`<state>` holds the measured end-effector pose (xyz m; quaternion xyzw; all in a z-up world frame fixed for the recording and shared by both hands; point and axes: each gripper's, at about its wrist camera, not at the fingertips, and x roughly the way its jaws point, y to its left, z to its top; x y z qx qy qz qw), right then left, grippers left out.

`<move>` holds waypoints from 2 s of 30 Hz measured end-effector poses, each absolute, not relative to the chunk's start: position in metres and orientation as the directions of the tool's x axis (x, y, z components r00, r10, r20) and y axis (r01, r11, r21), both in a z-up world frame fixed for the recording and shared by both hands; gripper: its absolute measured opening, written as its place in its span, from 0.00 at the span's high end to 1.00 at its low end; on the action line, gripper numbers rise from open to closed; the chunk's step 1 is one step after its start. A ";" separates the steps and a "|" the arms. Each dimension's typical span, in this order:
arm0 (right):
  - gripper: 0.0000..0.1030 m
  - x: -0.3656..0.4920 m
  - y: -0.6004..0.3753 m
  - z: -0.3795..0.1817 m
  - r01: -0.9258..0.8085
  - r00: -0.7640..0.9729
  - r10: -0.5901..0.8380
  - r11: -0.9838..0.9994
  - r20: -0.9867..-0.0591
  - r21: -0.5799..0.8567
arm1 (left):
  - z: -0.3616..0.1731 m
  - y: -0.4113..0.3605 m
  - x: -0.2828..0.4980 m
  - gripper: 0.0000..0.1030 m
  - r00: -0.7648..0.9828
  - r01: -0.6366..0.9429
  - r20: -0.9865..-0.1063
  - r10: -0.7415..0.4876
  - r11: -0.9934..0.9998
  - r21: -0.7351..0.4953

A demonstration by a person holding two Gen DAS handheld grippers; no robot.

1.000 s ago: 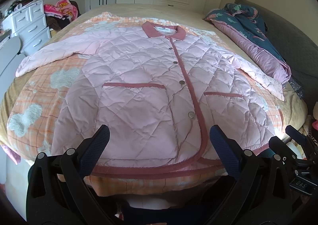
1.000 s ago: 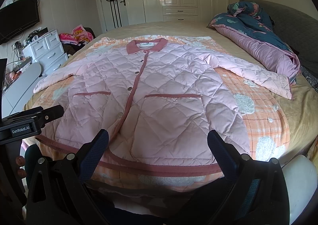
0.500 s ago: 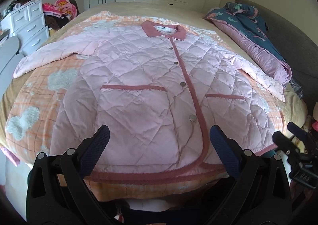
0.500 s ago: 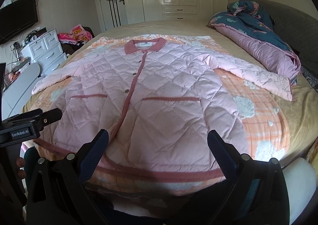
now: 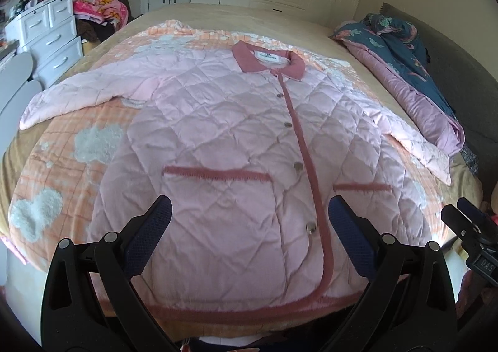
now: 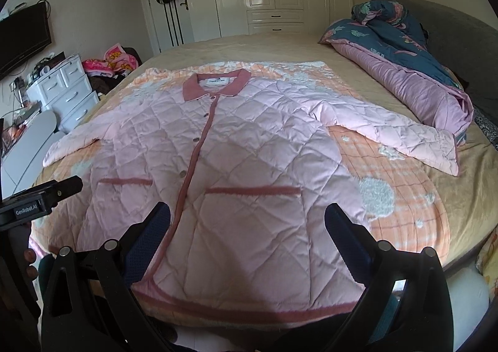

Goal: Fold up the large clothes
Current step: 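Move the right gripper toward the cuff of the jacket sleeve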

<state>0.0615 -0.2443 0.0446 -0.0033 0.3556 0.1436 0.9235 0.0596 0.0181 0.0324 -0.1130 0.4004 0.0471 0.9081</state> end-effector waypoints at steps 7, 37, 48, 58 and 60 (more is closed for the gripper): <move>0.04 0.091 -0.242 0.059 -0.263 0.708 0.267 0.959 -0.654 0.107 | 0.049 0.019 0.087 0.08 0.688 -0.170 -0.725 -0.013 0.969 -0.179; 0.04 0.215 -0.244 0.083 -0.191 0.710 0.272 0.962 -0.649 0.193 | 0.068 0.011 0.207 0.08 0.681 -0.149 -0.730 -0.061 0.964 -0.219; 0.04 0.253 -0.270 0.069 -0.107 0.715 0.224 0.971 -0.662 0.213 | 0.059 -0.002 0.248 0.08 0.666 -0.136 -0.741 -0.080 0.965 -0.227; 0.04 0.288 -0.320 0.038 0.025 0.708 0.157 0.969 -0.689 0.247 | 0.033 -0.014 0.284 0.08 0.610 -0.176 -0.792 -0.027 0.970 -0.168; 0.04 0.294 -0.332 0.031 0.050 0.703 0.146 0.966 -0.696 0.253 | 0.027 -0.019 0.289 0.08 0.600 -0.171 -0.800 -0.031 0.971 -0.165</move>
